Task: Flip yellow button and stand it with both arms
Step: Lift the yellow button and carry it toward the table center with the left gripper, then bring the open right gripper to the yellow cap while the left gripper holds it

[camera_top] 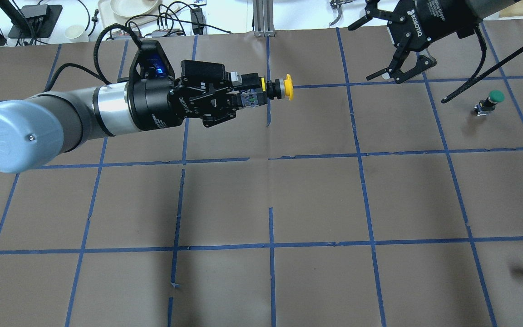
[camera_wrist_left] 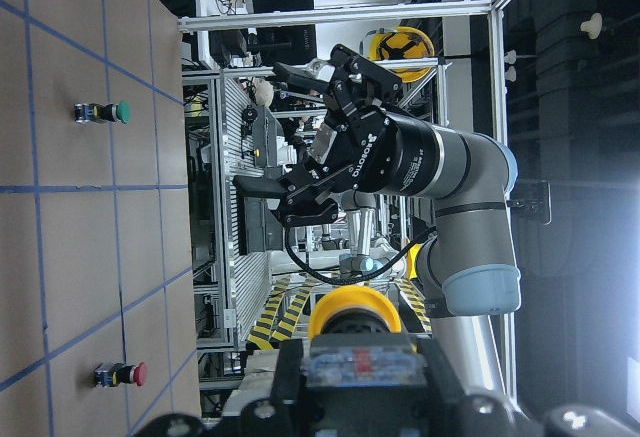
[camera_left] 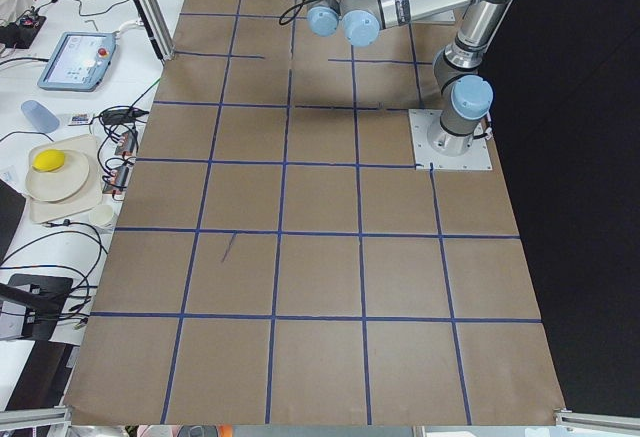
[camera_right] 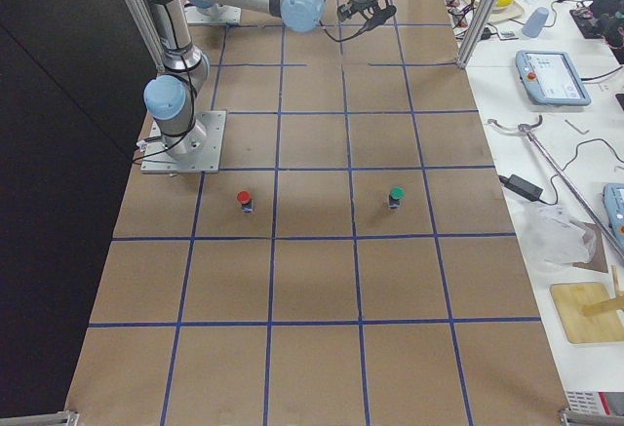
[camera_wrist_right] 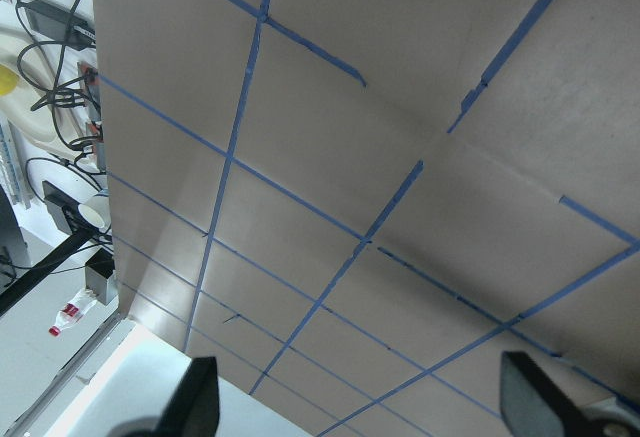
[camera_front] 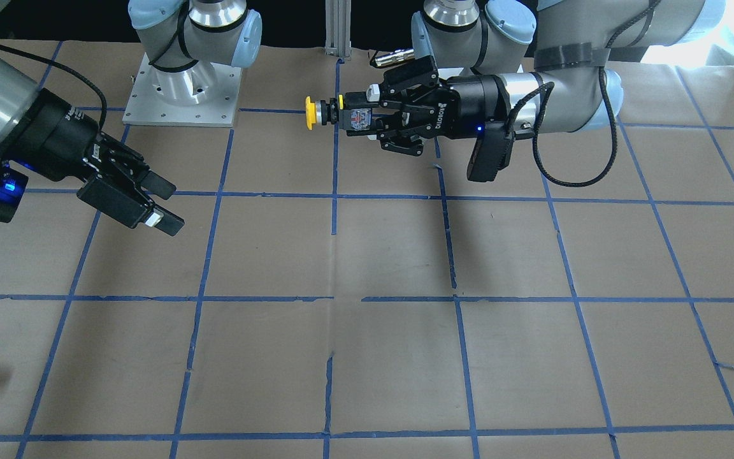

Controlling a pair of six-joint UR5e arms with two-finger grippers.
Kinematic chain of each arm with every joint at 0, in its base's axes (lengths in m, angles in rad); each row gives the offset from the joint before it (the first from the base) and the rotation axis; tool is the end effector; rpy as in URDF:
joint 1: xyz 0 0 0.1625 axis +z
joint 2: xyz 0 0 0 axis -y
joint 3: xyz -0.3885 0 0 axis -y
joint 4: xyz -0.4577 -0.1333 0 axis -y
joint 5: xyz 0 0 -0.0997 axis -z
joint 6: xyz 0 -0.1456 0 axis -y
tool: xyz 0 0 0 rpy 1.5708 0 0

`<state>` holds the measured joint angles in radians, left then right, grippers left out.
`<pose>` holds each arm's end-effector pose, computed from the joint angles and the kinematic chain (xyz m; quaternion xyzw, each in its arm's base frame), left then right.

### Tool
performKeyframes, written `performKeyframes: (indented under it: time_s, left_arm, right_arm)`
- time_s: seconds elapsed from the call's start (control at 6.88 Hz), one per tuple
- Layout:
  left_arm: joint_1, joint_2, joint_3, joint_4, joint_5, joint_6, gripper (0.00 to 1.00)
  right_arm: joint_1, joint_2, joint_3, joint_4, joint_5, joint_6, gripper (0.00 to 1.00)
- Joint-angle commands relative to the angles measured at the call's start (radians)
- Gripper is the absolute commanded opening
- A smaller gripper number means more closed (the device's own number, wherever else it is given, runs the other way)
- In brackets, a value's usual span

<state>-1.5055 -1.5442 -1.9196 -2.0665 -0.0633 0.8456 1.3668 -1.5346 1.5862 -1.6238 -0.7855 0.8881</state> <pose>-0.2455 -0.5158 0.3395 0.0293 -0.6910 0.0499 0.7205 0.1157 -0.6070 0.4243 0.4796 0.7897 0.1277 0.3607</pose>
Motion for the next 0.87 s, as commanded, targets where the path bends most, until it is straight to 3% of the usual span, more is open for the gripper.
performKeyframes:
  time_s: [0.0, 0.29, 0.73]
  left_arm:
    - [-0.019, 0.001, -0.019, 0.005, -0.053, 0.007, 0.14]
    - [-0.022, -0.011, -0.019, 0.009, -0.055, 0.012, 0.14]
    - [-0.027, -0.007, -0.021, 0.008, -0.056, 0.021, 0.14]
  right_arm:
    - [0.009, -0.080, 0.012, 0.142, 0.080, 0.098, 1.00]
    - [0.053, -0.098, 0.078, 0.180, 0.121, 0.098, 0.99]
    - [0.087, -0.101, 0.083, 0.174, 0.184, 0.103, 0.99]
